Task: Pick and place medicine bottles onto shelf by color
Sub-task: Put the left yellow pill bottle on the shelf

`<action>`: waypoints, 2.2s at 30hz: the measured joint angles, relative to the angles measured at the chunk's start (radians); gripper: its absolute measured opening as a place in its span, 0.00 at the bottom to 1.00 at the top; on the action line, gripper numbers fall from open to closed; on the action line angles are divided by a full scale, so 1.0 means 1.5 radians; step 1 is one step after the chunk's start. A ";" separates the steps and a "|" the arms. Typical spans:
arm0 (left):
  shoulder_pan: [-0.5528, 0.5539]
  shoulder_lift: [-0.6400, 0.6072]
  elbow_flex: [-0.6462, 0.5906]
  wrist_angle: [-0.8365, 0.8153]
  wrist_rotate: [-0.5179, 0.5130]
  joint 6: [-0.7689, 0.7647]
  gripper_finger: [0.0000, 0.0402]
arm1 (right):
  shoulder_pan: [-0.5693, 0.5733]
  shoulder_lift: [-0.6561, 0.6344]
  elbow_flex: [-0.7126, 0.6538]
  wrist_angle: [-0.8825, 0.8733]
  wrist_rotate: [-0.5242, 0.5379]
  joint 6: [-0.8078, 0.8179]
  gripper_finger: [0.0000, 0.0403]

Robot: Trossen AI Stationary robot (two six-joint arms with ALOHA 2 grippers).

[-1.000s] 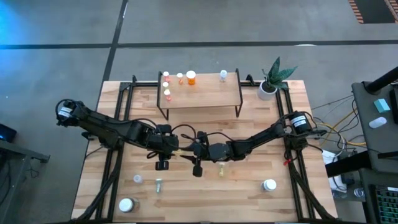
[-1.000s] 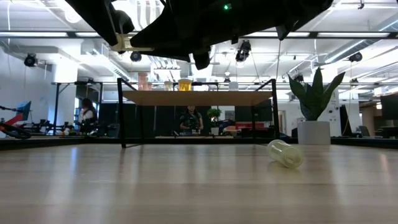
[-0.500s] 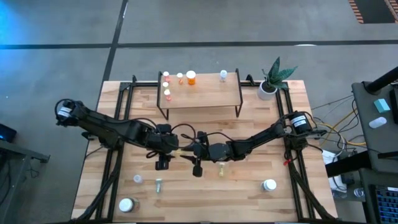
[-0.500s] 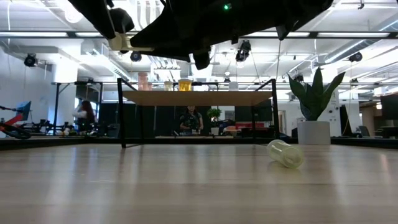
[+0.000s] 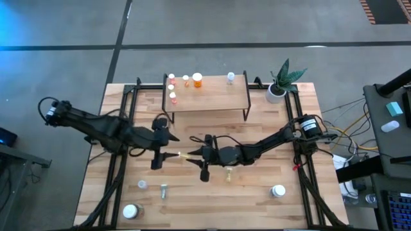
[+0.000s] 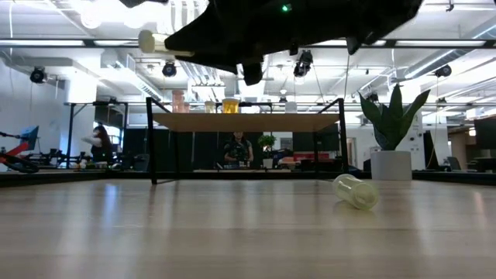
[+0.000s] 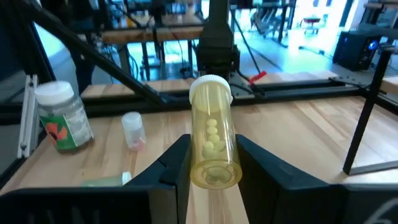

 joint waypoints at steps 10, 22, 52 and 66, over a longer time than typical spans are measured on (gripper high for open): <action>-0.005 -0.076 -0.175 0.299 -0.004 0.129 0.63 | -0.011 -0.001 -0.111 0.272 -0.100 0.043 0.25; -0.011 -0.022 -0.209 0.390 0.013 0.274 0.63 | -0.020 -0.002 -0.124 0.321 -0.162 0.088 0.26; -0.059 0.041 -0.190 0.355 -0.076 0.375 0.62 | -0.020 -0.005 -0.124 0.329 -0.164 0.101 0.28; -0.060 0.036 -0.190 0.356 -0.091 0.384 0.56 | -0.020 -0.005 -0.124 0.328 -0.164 0.101 0.27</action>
